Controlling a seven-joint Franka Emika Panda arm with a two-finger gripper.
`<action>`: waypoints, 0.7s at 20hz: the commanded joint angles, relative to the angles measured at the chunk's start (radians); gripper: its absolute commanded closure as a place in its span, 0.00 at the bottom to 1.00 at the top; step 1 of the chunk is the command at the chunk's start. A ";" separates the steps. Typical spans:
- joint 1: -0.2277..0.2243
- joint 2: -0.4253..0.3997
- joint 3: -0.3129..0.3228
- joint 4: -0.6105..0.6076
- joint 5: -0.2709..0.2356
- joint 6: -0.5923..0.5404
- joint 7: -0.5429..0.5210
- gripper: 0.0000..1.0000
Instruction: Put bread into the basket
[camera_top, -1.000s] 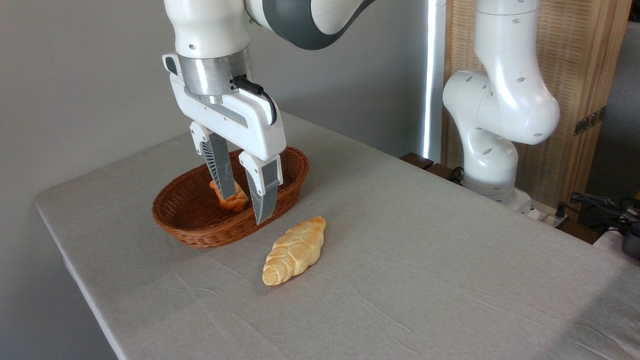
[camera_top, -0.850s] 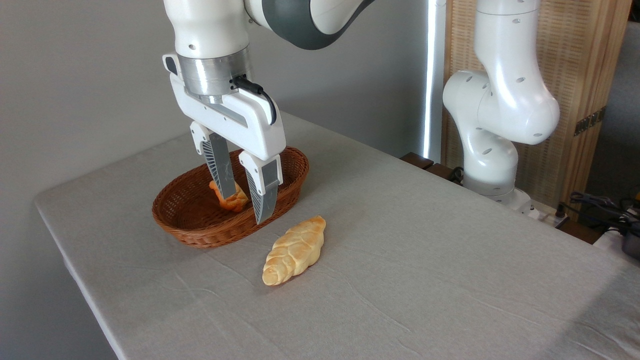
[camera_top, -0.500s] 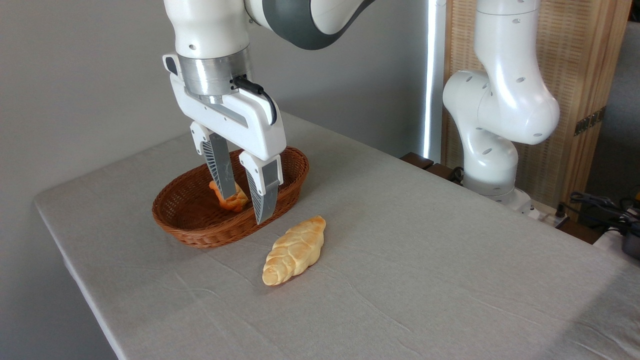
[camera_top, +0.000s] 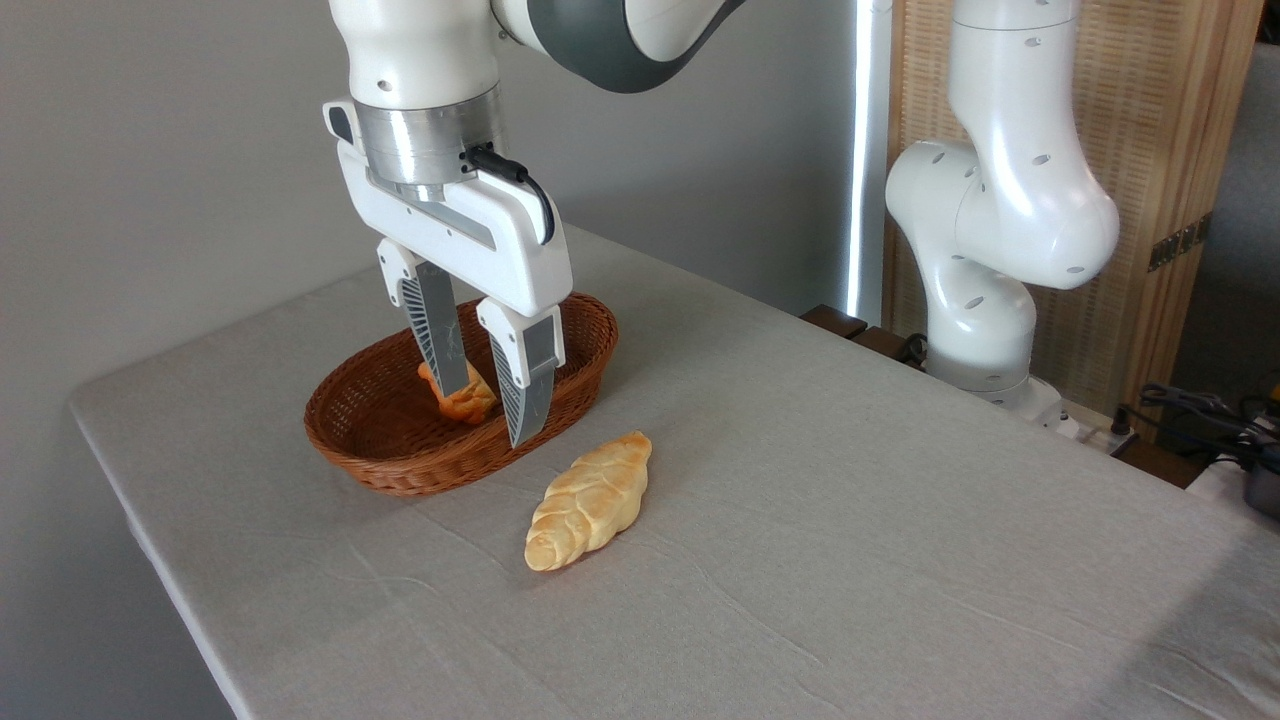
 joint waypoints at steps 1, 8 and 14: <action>-0.011 0.001 0.019 0.022 0.002 -0.034 0.005 0.00; -0.009 0.001 0.019 0.022 0.000 -0.033 0.010 0.00; -0.008 0.001 0.019 0.022 0.002 -0.033 0.013 0.00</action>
